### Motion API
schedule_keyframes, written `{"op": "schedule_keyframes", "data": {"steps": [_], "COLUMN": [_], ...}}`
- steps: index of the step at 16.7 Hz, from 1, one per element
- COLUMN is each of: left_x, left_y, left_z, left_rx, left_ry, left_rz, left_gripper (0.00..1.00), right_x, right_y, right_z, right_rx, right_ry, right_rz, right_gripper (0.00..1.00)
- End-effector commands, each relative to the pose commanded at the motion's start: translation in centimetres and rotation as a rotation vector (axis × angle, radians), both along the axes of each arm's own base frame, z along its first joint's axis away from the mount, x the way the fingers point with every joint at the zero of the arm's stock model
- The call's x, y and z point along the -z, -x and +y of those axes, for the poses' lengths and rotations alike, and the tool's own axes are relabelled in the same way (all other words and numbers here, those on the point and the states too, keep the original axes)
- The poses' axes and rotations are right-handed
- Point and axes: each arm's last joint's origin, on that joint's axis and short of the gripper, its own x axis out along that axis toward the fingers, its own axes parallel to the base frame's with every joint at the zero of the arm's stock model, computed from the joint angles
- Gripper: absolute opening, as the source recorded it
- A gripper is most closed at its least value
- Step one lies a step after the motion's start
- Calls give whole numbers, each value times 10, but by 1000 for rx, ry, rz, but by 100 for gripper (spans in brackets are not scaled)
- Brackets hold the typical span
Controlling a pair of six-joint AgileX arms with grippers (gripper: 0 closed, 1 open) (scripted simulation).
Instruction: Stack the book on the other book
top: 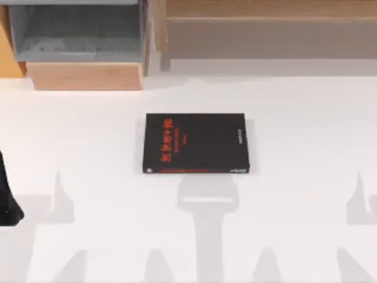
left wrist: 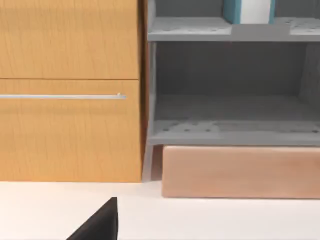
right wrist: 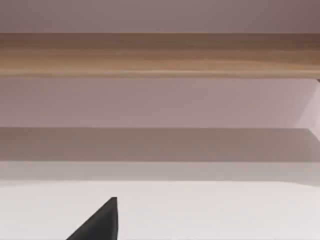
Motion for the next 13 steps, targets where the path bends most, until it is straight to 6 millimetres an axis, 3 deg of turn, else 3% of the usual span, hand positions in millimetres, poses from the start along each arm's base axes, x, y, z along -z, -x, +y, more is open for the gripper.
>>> {"op": "schedule_keyframes", "data": {"steps": [5,9,13], "left_x": [-13,-51,-99], "left_y": [-1,-13,-49], "left_z": [-1,-3,-7], "left_rx": [3,14,20], "left_ry": [1,5,11], "left_rz": [-9,-21,-22], "left_gripper": [100,100,100], "right_x": [0,0,0], "right_y": [0,0,0], "right_z": [0,0,0], "right_rx": [0,0,0], "right_ry": [0,0,0], "right_rz": [0,0,0], "right_gripper": [100,100,100]}}
